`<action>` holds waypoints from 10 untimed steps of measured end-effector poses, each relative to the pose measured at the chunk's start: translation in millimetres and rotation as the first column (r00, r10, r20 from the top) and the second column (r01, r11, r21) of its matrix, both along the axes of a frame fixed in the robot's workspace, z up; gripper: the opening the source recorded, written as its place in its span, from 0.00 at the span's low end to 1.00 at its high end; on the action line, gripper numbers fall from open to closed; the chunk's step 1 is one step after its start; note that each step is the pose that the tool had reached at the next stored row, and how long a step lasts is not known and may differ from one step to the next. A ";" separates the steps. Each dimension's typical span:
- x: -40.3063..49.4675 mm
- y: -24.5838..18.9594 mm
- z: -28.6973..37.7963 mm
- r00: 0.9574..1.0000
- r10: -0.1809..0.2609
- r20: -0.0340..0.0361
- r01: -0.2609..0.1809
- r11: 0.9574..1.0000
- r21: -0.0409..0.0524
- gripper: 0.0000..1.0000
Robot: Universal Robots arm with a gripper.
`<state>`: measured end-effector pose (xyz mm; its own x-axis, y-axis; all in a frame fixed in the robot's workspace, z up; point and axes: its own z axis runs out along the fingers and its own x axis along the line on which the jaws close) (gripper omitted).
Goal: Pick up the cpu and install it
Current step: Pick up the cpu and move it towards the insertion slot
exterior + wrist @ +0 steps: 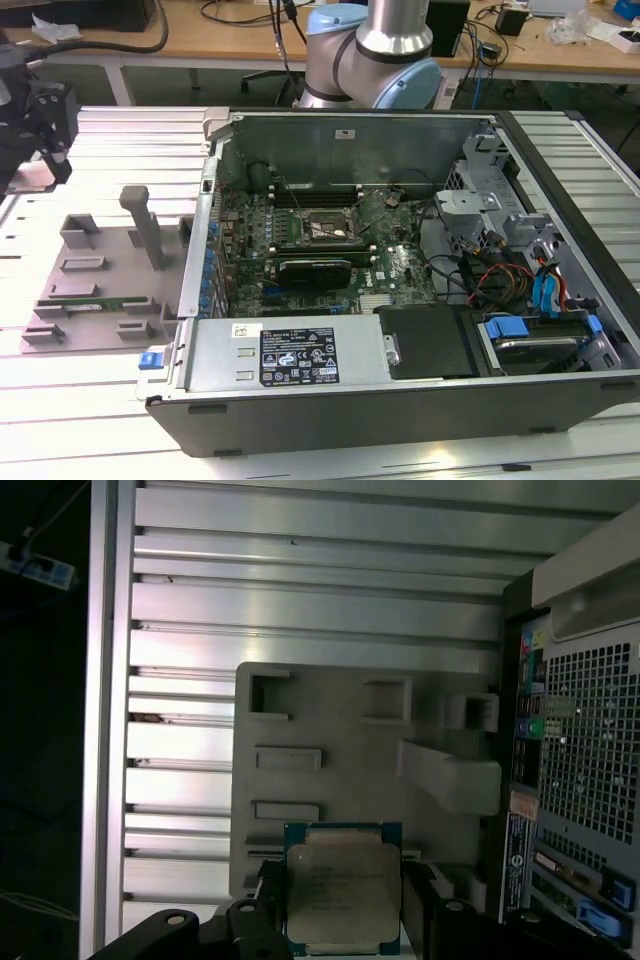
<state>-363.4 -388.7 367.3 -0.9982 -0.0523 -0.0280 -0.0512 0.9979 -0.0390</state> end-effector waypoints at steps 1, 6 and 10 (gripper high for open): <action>2.6 0.0 0.0 1.000 0.000 0.000 0.000 1.000 0.000 0.55; 18.8 0.0 0.0 1.000 0.000 0.000 0.000 1.000 0.000 0.55; 29.4 0.0 0.1 1.000 0.000 0.000 0.000 1.000 0.000 0.55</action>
